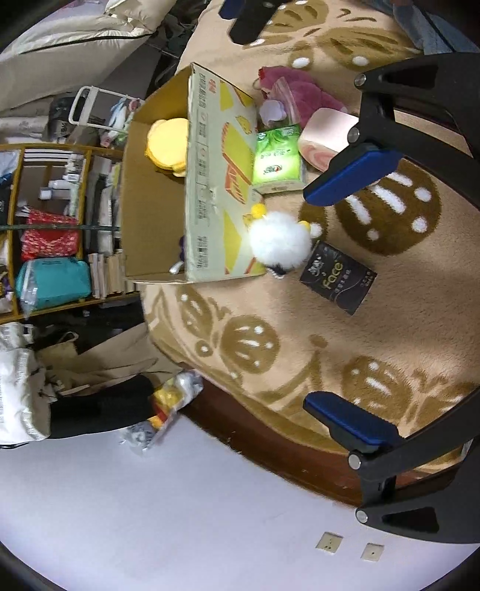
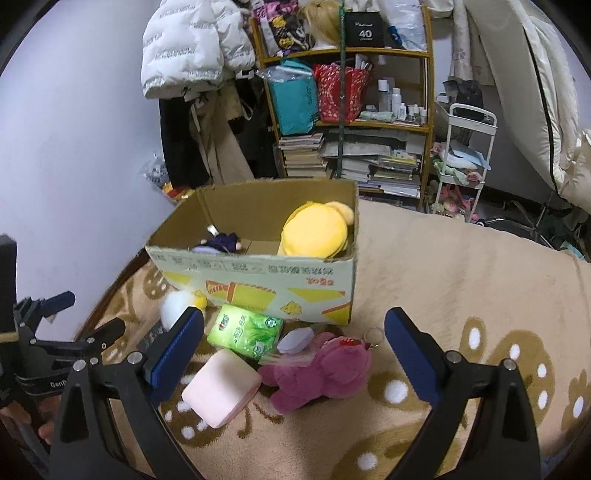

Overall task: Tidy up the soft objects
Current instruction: 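Move both tools back toward the remaining items beside the box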

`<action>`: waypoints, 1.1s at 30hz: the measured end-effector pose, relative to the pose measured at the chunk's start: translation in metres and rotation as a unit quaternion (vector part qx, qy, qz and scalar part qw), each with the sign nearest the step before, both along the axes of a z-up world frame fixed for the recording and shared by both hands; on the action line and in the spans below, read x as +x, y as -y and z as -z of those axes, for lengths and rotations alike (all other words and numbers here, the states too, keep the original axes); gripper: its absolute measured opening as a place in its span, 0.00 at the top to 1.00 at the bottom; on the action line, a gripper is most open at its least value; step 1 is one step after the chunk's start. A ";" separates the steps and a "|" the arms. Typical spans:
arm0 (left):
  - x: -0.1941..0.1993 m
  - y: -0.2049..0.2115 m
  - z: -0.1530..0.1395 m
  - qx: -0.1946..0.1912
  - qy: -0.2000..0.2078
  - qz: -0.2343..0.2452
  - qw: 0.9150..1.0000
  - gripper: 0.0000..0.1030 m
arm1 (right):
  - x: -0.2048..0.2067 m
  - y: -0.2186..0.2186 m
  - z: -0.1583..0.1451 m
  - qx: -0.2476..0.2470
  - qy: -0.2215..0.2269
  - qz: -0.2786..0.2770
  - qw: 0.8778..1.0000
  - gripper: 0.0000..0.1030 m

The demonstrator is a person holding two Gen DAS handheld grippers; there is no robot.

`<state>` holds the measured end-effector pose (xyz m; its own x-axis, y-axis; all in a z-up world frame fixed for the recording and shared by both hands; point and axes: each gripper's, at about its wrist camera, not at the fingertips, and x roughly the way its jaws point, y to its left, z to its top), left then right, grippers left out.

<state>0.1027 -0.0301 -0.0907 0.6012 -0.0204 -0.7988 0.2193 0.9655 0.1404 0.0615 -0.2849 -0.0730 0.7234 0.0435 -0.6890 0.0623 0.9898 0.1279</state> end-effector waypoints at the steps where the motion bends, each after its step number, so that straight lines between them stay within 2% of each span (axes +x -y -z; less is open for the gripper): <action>1: 0.002 -0.002 0.002 -0.003 -0.007 -0.002 1.000 0.04 | 0.002 -0.004 0.003 -0.007 -0.007 -0.003 1.000 0.01; 6: 0.012 -0.006 0.012 -0.010 -0.030 -0.010 0.999 0.04 | 0.009 -0.021 0.019 -0.033 -0.038 -0.014 0.999 0.01; 18: 0.039 -0.001 0.042 0.000 -0.083 -0.001 0.997 0.04 | 0.020 -0.045 0.045 -0.017 -0.073 -0.055 0.996 0.02; 28: 0.049 -0.005 0.059 -0.013 -0.122 -0.011 0.992 0.04 | 0.025 -0.055 0.060 -0.033 -0.099 -0.076 0.992 0.04; 33: 0.049 -0.003 0.073 -0.001 -0.153 -0.015 0.988 0.04 | 0.028 -0.063 0.070 -0.044 -0.117 -0.087 0.988 0.09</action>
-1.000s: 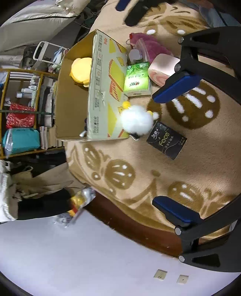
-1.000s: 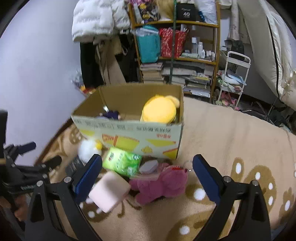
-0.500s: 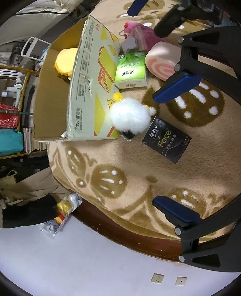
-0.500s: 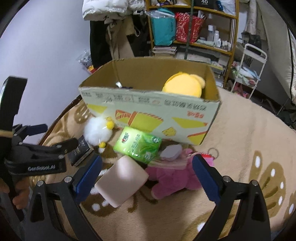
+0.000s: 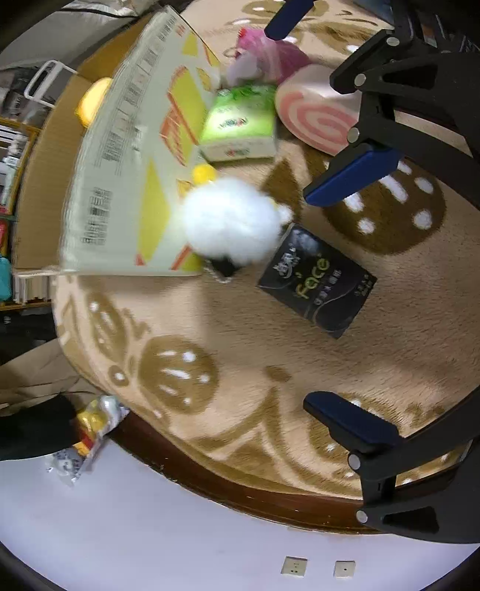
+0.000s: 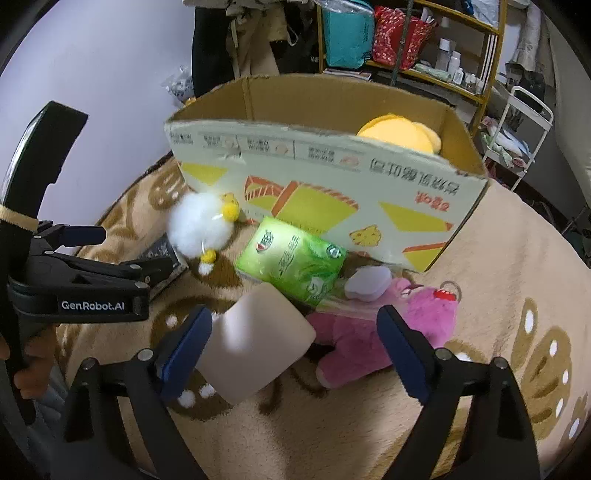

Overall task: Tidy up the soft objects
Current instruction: 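Move both tools back toward the remaining items beside the box, then grasp the black Face tissue box with the left tool while the right tool grasps the pink swirl cushion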

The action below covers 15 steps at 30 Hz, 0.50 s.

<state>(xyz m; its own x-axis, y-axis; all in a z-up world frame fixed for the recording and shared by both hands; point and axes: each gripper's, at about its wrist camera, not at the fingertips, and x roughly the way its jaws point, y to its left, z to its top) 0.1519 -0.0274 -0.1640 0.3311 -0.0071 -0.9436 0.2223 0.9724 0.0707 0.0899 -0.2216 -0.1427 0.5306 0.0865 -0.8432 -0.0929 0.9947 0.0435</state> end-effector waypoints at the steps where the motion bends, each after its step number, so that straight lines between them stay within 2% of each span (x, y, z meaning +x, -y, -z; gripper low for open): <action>1: 0.000 0.000 0.003 0.002 -0.004 -0.001 1.000 0.04 | 0.000 -0.001 0.001 -0.002 -0.003 -0.002 1.000 0.10; 5: 0.001 0.001 0.014 0.017 -0.019 -0.006 1.000 0.04 | 0.002 -0.007 0.007 -0.017 -0.009 -0.013 1.000 0.11; 8: 0.003 0.000 0.020 0.015 -0.034 -0.012 0.999 0.05 | 0.003 -0.012 0.010 -0.020 -0.015 -0.023 0.999 0.21; 10: 0.004 -0.002 0.025 0.008 -0.043 -0.013 0.999 0.16 | 0.005 -0.014 0.011 -0.015 -0.020 -0.026 0.999 0.24; 12: 0.006 -0.002 0.029 0.005 -0.050 -0.012 0.999 0.23 | 0.006 -0.015 0.013 -0.011 -0.025 -0.029 0.999 0.32; 14: 0.006 -0.001 0.029 -0.001 -0.044 -0.010 0.999 0.32 | 0.004 -0.017 0.014 -0.002 -0.031 -0.031 0.999 0.39; 15: 0.006 -0.001 0.028 -0.006 -0.041 -0.007 0.999 0.38 | 0.004 -0.017 0.014 0.001 -0.032 -0.031 0.999 0.39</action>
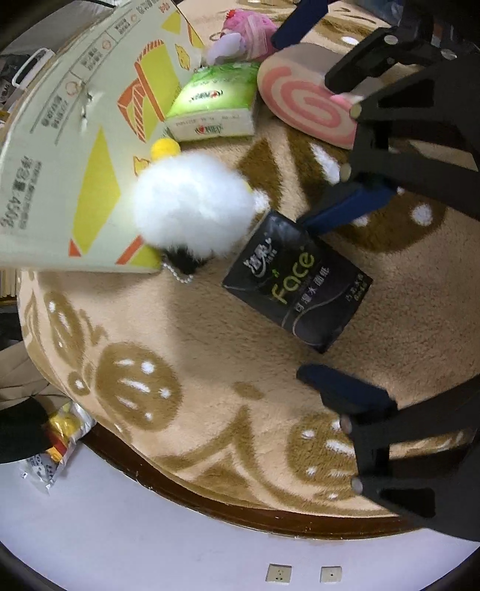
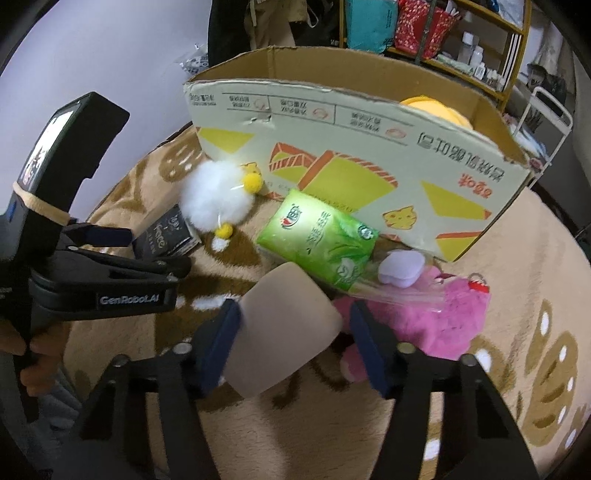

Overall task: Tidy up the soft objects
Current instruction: 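Grasp the black Face tissue box with the left tool while the right tool grasps the pink swirl cushion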

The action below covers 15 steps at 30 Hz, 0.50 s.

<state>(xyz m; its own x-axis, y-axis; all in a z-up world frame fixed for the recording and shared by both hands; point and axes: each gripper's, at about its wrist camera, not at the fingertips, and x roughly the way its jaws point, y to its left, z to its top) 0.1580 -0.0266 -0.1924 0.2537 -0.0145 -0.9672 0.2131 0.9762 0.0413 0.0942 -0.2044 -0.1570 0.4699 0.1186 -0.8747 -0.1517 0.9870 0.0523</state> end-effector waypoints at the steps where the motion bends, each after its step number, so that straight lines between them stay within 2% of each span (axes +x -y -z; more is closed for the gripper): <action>1: 0.000 0.000 0.000 -0.005 0.003 0.003 1.000 0.40 | 0.001 0.000 0.000 -0.002 0.001 0.000 1.000 0.39; 4: 0.002 0.001 0.000 -0.010 0.010 0.007 1.000 0.41 | -0.001 -0.005 0.000 -0.008 0.004 -0.005 1.000 0.44; 9: -0.002 0.005 -0.001 -0.005 0.016 0.013 1.000 0.42 | -0.004 -0.013 0.002 -0.011 0.011 -0.021 1.000 0.68; 15: -0.016 0.005 -0.013 0.002 0.031 0.016 0.999 0.42 | -0.007 -0.014 -0.008 0.003 0.022 -0.021 1.000 0.78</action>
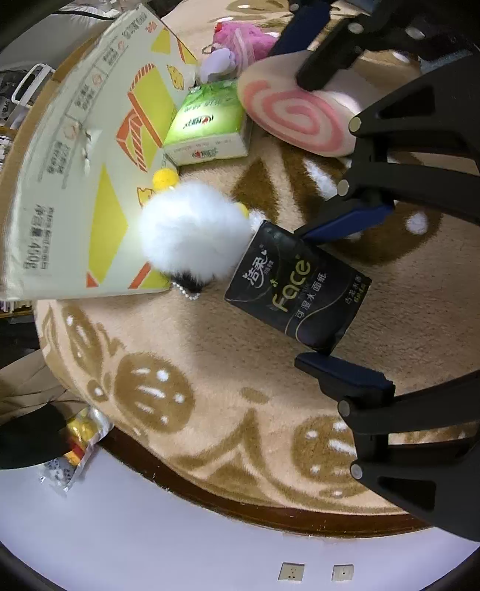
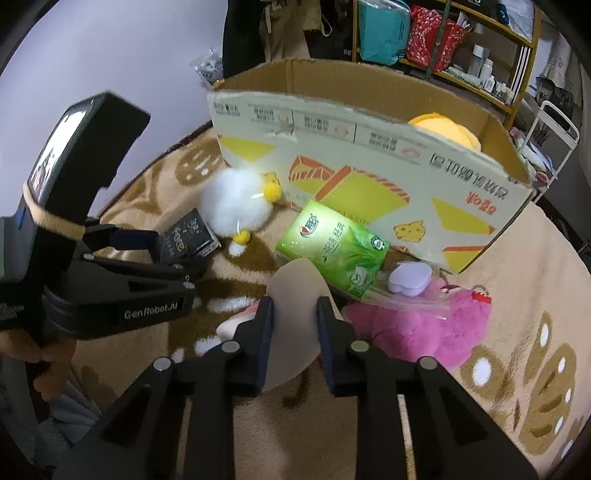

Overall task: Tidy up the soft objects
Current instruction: 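Grasp the black Face tissue box with the left tool while the right tool grasps the pink swirl cushion, then lift the pink cushion with the right tool while the left tool regrips the tissue box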

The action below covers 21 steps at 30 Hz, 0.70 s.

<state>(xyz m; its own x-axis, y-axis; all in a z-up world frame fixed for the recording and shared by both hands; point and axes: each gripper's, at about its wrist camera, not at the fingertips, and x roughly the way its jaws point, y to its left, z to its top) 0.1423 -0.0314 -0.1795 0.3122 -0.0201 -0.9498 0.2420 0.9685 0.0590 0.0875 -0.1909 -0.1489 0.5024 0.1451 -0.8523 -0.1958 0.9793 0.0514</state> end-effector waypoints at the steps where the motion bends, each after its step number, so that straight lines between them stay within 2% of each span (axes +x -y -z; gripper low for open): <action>1: -0.003 0.000 -0.003 -0.002 0.005 -0.001 1.000 0.42 | -0.001 0.001 -0.003 0.002 0.004 -0.001 1.000 0.79; 11: -0.032 0.007 -0.039 0.005 0.065 0.006 0.998 0.42 | -0.013 0.024 -0.044 0.025 0.064 0.021 0.997 0.80; 15: -0.038 0.011 -0.057 -0.011 0.092 0.011 0.996 0.42 | -0.016 0.031 -0.059 0.014 0.092 0.023 0.995 0.80; 21: -0.053 0.016 -0.088 -0.025 0.163 0.019 0.986 0.42 | -0.014 0.047 -0.077 0.008 0.129 0.048 0.990 0.80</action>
<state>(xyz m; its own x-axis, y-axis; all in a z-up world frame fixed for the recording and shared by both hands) 0.0898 -0.0476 -0.0915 0.5993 -0.0820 -0.7963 0.2549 0.9625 0.0927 0.0732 -0.2381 -0.0715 0.7154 0.0998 -0.6916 -0.1114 0.9934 0.0281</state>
